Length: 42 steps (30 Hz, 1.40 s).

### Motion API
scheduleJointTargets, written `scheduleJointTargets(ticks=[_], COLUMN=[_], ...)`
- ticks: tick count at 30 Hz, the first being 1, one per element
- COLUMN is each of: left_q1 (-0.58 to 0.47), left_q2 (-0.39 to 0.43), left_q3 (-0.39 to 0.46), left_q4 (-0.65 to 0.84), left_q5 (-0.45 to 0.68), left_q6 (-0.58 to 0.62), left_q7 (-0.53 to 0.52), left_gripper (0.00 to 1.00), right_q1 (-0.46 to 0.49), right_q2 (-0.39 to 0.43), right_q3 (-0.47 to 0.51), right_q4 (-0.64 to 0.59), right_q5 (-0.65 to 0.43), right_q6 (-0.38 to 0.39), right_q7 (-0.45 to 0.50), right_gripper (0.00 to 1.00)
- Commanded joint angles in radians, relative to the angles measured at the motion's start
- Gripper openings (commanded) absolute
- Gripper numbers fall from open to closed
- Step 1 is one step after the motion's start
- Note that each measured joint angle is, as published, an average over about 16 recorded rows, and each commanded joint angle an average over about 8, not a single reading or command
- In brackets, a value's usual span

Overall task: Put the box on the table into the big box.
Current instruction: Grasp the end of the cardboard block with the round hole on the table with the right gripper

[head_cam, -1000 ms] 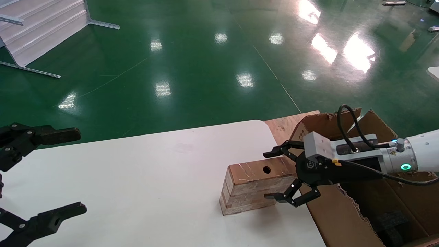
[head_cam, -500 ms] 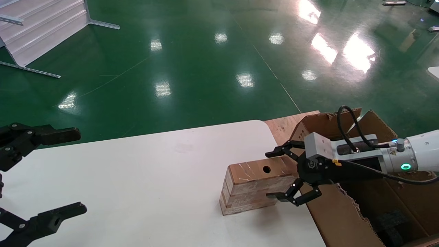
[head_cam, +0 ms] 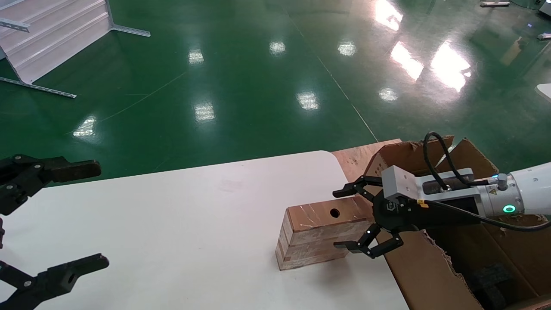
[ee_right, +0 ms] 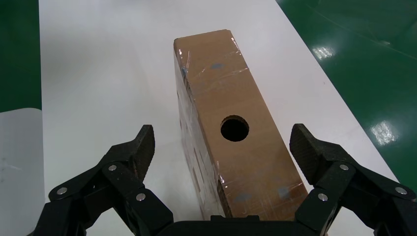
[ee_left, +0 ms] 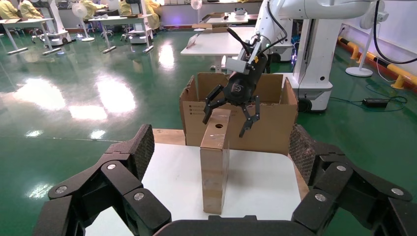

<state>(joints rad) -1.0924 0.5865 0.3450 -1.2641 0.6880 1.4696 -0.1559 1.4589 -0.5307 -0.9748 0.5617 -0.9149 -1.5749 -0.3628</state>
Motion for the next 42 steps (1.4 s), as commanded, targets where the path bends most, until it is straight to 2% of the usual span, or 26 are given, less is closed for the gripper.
scheduleJointTargets(ticks=[1,7,8,9,22,23,24,30,31,32,42], left_q1=[0.000,0.000,0.000,0.000,0.000,0.000,0.000,0.000,0.000,0.000,0.000], left_q2=[0.000,0.000,0.000,0.000,0.000,0.000,0.000,0.000,0.000,0.000,0.000], left_q3=[0.000,0.000,0.000,0.000,0.000,0.000,0.000,0.000,0.000,0.000,0.000], left_q4=[0.000,0.000,0.000,0.000,0.000,0.000,0.000,0.000,0.000,0.000,0.000], left_q5=[0.000,0.000,0.000,0.000,0.000,0.000,0.000,0.000,0.000,0.000,0.000], left_q6=[0.000,0.000,0.000,0.000,0.000,0.000,0.000,0.000,0.000,0.000,0.000], left_q7=[0.000,0.000,0.000,0.000,0.000,0.000,0.000,0.000,0.000,0.000,0.000], left_gripper=[1.00,1.00,1.00,1.00,1.00,0.96,0.88,0.12,0.04,0.00,0.00], right_q1=[-0.001,-0.002,-0.002,-0.002,-0.003,-0.003,-0.003,-0.003,-0.004,-0.004,-0.004], right_q2=[0.000,0.000,0.000,0.000,0.000,0.000,0.000,0.000,0.000,0.000,0.000], right_q3=[0.001,0.002,0.002,0.002,0.003,0.003,0.003,0.003,0.003,0.003,0.003], right_q4=[0.001,0.001,0.002,0.002,0.003,0.003,0.003,0.003,0.003,0.003,0.003], right_q5=[-0.001,-0.002,-0.002,-0.003,-0.004,-0.004,-0.004,-0.004,-0.004,-0.004,-0.004], right_q6=[0.000,0.000,0.000,0.000,0.000,0.000,0.000,0.000,0.000,0.000,-0.001], right_q7=[0.000,0.001,0.001,0.001,0.001,0.001,0.001,0.002,0.002,0.002,0.002], right_gripper=[0.90,0.15,0.06,0.01,0.00,0.00,0.00,0.00,0.00,0.00,0.00])
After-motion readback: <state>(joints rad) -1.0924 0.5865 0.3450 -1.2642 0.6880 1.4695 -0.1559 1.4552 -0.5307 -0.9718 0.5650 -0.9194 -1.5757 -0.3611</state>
